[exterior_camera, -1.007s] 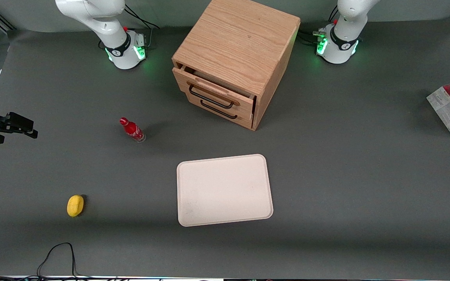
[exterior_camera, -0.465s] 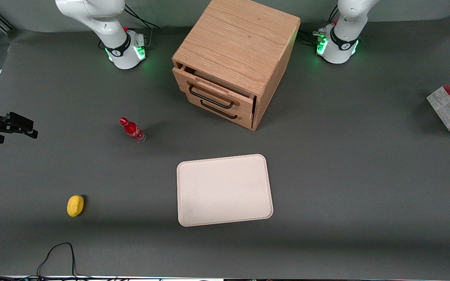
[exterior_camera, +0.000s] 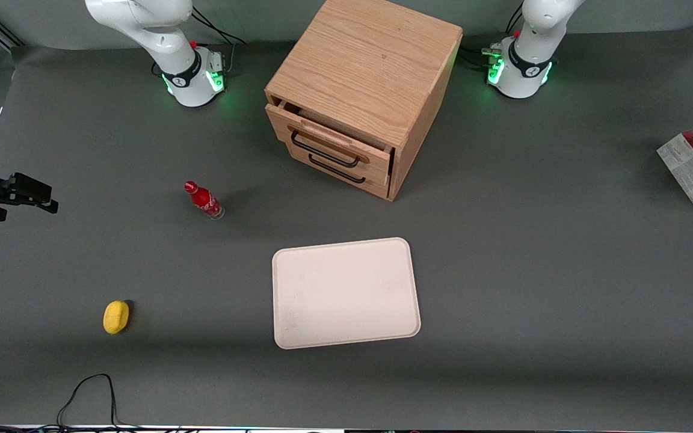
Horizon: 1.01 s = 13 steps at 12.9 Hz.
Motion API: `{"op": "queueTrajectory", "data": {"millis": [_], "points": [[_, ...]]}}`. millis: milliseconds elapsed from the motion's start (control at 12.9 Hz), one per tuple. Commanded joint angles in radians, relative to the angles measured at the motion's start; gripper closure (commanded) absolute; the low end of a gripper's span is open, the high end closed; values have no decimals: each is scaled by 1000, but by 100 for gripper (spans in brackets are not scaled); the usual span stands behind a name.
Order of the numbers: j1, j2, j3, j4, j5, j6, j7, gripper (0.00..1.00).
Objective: Place red cookie box on tray
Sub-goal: 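Lower the left gripper and close it on the cookie box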
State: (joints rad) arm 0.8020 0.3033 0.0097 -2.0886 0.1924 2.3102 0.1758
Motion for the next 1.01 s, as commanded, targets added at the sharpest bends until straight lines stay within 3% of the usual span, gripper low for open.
{"op": "queueTrajectory", "data": {"millis": [0,310,465,542,775,930], "points": [[14,-9,-11,-50,7,57,1,0],[14,8,-11,-48,7,67,1,1],[14,20,-11,-48,7,81,2,8],[14,20,-11,-47,7,81,2,23],[14,22,-11,-44,8,81,8,96],[16,23,-11,-41,10,80,8,100]]}}
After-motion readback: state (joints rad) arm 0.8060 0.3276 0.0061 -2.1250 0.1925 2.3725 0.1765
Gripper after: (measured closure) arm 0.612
